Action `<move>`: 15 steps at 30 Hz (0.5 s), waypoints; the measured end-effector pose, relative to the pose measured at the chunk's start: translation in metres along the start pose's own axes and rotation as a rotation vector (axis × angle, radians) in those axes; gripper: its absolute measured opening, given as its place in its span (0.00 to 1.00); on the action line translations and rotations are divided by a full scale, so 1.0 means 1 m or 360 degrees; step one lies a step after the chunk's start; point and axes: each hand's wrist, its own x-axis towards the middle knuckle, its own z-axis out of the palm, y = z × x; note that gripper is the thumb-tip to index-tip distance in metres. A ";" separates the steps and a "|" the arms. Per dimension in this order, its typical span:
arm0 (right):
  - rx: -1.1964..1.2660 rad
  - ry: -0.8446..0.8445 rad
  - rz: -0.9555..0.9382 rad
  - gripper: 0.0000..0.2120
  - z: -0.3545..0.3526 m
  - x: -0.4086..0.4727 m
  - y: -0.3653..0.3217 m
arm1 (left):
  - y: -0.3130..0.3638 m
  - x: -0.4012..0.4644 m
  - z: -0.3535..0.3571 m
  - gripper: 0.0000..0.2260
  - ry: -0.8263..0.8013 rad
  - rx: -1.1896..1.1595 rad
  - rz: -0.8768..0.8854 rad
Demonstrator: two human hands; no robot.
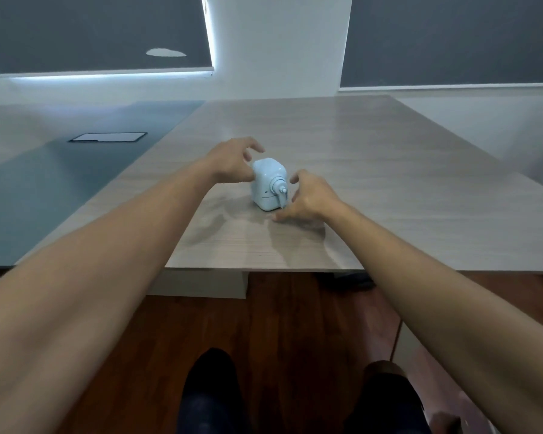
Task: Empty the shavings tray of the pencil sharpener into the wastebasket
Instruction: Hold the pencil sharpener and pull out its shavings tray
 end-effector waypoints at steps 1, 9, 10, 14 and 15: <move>-0.0029 0.0026 0.0027 0.40 0.001 0.001 0.003 | 0.002 0.000 0.000 0.29 -0.0095 0.0058 0.0142; 0.0083 0.0152 0.0089 0.07 -0.011 0.009 0.013 | 0.015 0.006 0.005 0.34 -0.0297 0.0365 0.0317; 0.0109 0.0226 0.0079 0.08 -0.015 0.010 0.013 | 0.014 0.007 0.006 0.34 -0.0278 0.0369 0.0318; 0.0547 0.0434 0.0048 0.08 -0.038 0.012 0.008 | 0.013 0.010 0.013 0.34 -0.0174 0.0321 0.0331; 0.0654 0.0430 0.0032 0.08 -0.043 0.011 0.004 | 0.013 0.010 0.015 0.34 -0.0143 0.0300 0.0341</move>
